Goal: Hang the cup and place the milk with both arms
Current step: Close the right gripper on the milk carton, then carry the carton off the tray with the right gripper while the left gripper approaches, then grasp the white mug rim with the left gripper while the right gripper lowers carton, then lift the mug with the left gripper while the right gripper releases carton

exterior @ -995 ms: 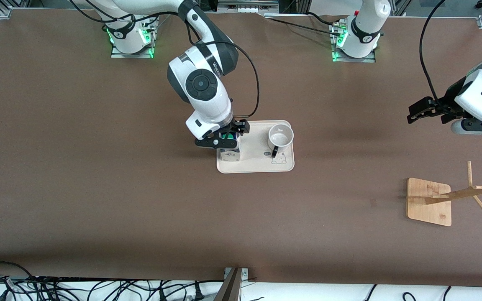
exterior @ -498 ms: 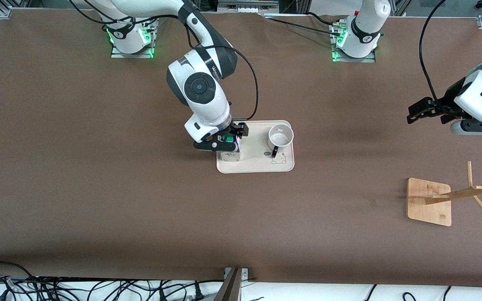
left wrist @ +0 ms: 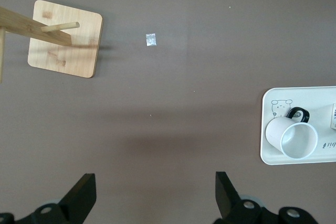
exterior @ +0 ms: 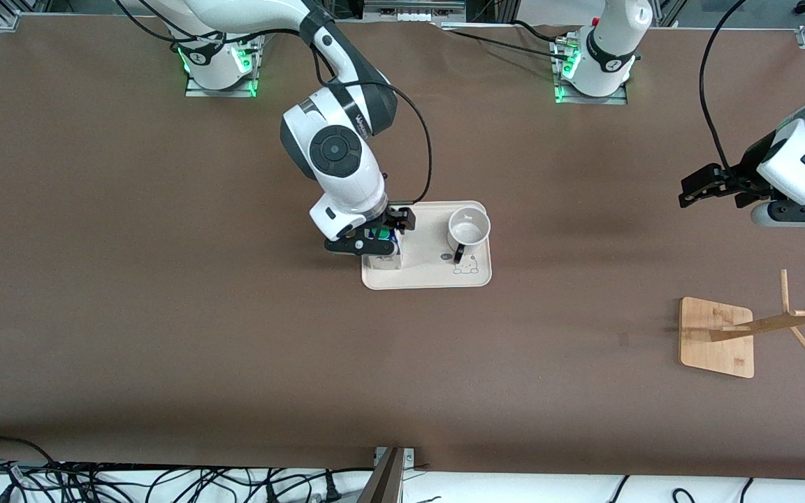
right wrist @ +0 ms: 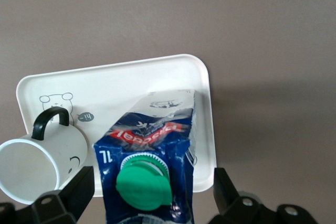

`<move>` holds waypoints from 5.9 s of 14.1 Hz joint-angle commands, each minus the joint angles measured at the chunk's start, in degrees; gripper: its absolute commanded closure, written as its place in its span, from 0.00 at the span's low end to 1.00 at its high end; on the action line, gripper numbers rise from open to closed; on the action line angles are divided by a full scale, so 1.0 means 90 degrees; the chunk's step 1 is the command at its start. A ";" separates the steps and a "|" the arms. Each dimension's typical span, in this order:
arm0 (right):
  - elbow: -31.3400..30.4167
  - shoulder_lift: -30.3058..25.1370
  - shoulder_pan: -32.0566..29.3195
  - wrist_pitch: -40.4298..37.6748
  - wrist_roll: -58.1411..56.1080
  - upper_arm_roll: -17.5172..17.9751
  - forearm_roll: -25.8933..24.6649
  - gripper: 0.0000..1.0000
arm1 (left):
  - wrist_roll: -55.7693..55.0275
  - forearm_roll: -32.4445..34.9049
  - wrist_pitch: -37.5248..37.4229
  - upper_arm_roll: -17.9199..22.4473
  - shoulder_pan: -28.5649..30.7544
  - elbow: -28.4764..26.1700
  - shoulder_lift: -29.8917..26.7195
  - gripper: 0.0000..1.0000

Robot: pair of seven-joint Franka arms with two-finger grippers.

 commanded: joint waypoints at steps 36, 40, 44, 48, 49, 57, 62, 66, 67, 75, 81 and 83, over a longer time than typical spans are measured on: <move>0.0355 -0.1079 -0.0018 -0.2717 -0.2519 -0.2258 0.0207 0.54 | -0.0005 0.0020 -0.0085 -0.0237 -0.0120 0.0187 0.0193 0.00; 0.0278 -0.1079 -0.0125 -0.2993 -0.3866 -0.2856 0.0275 0.56 | -0.0473 0.0010 -0.0095 -0.0852 -0.0121 0.0187 0.0202 0.00; 0.0141 -0.1050 -0.0730 -0.2896 -0.5137 -0.2856 0.0685 0.58 | -0.0969 -0.0019 -0.0066 -0.1554 -0.0150 0.0177 0.0416 0.00; -0.0288 -0.1021 -0.1121 -0.2837 -0.5344 -0.2856 0.0832 0.58 | -0.1996 -0.0185 0.0206 -0.2288 -0.0354 0.0177 0.0924 0.00; -0.0424 -0.1001 -0.1218 -0.2759 -0.5373 -0.2856 0.0832 0.58 | -0.2162 -0.0195 0.0440 -0.2289 -0.0645 0.0167 0.1031 0.00; -0.1792 -0.1079 -0.1287 -0.1568 -0.5393 -0.2856 0.0823 0.58 | -0.2798 -0.0098 0.1631 -0.2289 -0.1810 -0.0028 0.2524 0.00; -0.1988 -0.1070 -0.1297 -0.1245 -0.5675 -0.2856 0.0832 0.53 | -0.2720 -0.0068 0.2454 -0.2289 -0.2034 -0.0370 0.3004 0.00; -0.1940 -0.1060 -0.1385 -0.1333 -0.5686 -0.2856 0.0832 0.00 | -0.2720 0.0399 0.3018 -0.2250 -0.2123 -0.0594 0.3220 0.00; -0.1920 -0.1070 -0.1385 -0.1343 -0.5686 -0.2856 0.0832 0.00 | -0.2720 0.0585 0.3126 -0.2250 -0.2123 -0.0701 0.3229 0.05; -0.0799 -0.1079 -0.1385 -0.2873 -0.5588 -0.3177 0.0813 0.00 | -0.2633 0.1153 0.3118 -0.2201 -0.2113 -0.0722 0.3318 1.00; 0.0363 -0.1079 -0.1385 -0.3958 -0.5637 -0.3559 0.0784 0.00 | -0.2466 0.1143 0.3059 -0.2046 -0.2035 -0.0634 0.3016 1.00; 0.0560 -0.1079 -0.1385 -0.4106 -0.5627 -0.3588 0.0764 0.00 | -0.2466 0.1133 0.2904 -0.1899 -0.1753 -0.0624 0.2616 1.00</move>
